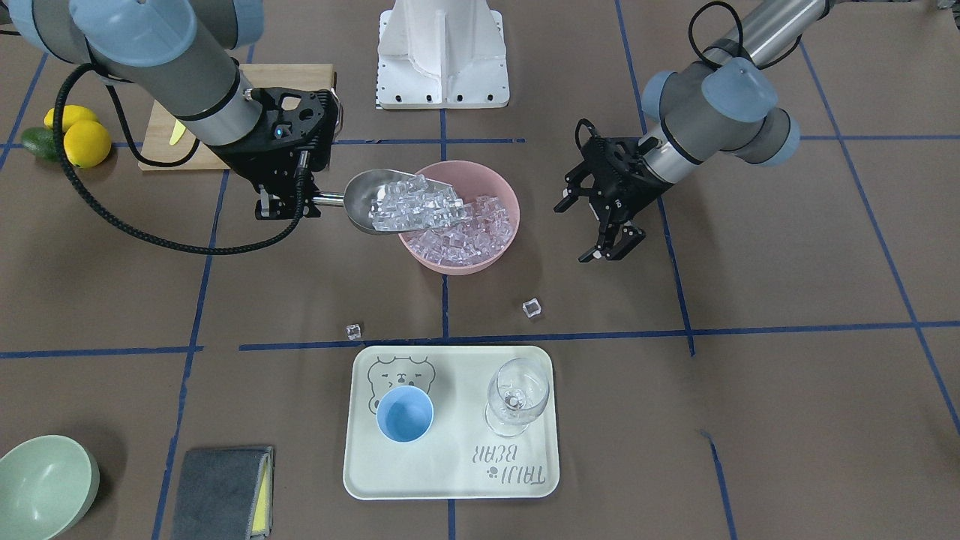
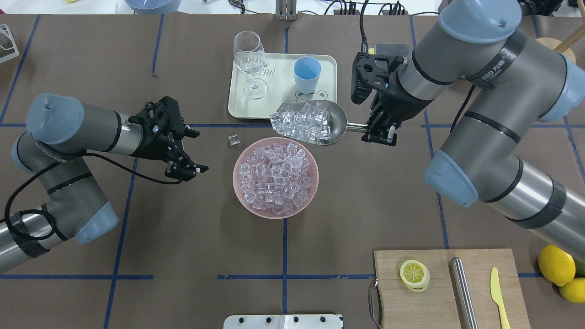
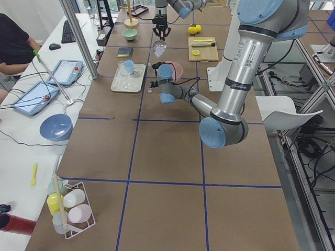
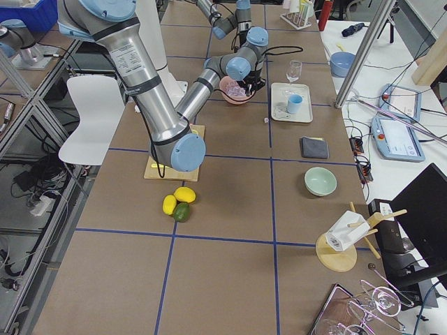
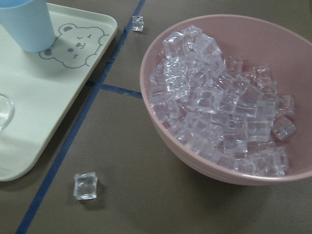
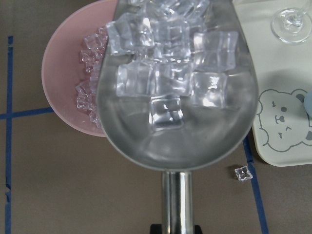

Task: Put ice in cup with scoop
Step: 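Carry the filled scoop toward the blue cup while the left arm returns to rest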

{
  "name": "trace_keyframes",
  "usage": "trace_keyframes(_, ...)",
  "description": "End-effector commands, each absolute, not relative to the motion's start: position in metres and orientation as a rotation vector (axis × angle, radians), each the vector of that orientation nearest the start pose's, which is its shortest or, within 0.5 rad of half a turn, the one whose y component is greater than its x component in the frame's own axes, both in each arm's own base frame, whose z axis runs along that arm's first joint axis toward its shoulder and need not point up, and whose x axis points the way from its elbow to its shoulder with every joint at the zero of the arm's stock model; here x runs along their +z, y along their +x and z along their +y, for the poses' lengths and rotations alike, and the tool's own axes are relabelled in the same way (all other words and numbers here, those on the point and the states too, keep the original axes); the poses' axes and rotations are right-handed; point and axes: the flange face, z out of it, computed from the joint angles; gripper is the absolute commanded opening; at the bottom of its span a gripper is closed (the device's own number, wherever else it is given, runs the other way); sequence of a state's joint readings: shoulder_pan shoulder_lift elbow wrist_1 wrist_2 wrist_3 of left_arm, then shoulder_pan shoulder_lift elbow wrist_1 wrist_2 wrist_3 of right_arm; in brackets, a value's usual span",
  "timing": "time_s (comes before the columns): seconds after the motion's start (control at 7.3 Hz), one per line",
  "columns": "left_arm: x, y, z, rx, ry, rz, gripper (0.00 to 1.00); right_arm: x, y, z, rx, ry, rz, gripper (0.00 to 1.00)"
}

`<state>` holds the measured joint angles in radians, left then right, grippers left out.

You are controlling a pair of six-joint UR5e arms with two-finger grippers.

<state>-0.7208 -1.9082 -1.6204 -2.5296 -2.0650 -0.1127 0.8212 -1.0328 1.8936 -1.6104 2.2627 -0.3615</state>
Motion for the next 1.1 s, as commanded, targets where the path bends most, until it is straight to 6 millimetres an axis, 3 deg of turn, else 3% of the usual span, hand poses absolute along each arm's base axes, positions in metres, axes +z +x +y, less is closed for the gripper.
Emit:
trace_keyframes(0.0, 0.351, 0.347, -0.500, 0.853, 1.034, 0.960, 1.00, 0.211, -0.335, -0.490, -1.207, 0.722, -0.922, 0.00)
trace_keyframes(0.27, 0.373, 0.315, -0.507, 0.806, 1.024, 0.917, 0.93, 0.214, -0.328, -0.488, -1.090, 0.742, -0.973, 0.00)
trace_keyframes(0.41, 0.377, 0.280, -0.520, 0.752, 1.042, 0.880, 0.99, 0.214, -0.315, -0.496, -1.065, 0.751, -0.962, 0.00)
trace_keyframes(0.69, 0.409, 0.235, -0.548, 0.654, 0.960, 0.792, 0.99, 0.219, -0.293, -0.509, -1.001, 0.739, -0.951, 0.00)
trace_keyframes(0.96, 0.418, 0.210, -0.560, 0.610, 0.906, 0.752, 1.00, 0.220, -0.273, -0.519, -0.874, 0.684, -0.971, 0.00)
